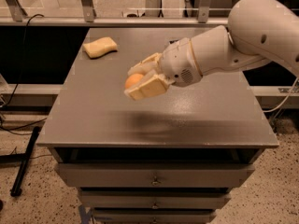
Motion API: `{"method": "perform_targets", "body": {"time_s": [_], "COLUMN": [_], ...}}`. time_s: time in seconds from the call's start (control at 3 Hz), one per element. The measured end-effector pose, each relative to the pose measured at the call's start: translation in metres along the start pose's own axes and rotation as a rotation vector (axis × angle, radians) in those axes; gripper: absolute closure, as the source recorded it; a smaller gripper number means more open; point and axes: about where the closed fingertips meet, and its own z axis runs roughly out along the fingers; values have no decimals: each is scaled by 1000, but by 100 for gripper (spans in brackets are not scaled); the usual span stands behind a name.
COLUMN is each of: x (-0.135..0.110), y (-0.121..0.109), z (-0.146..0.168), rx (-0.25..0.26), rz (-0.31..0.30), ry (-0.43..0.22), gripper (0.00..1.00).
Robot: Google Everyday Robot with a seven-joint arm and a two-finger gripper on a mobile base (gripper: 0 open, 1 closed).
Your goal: Pick orange
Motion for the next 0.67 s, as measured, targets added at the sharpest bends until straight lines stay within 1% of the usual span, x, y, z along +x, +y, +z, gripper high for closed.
{"method": "perform_targets", "body": {"time_s": [0.33,0.67], "x": [-18,-21], "y": [-4,-4], "z": [-6,-6], "rx": [-45,-52], "rz": [20,28], "ry": [-140,-160], "gripper": [100,100]}}
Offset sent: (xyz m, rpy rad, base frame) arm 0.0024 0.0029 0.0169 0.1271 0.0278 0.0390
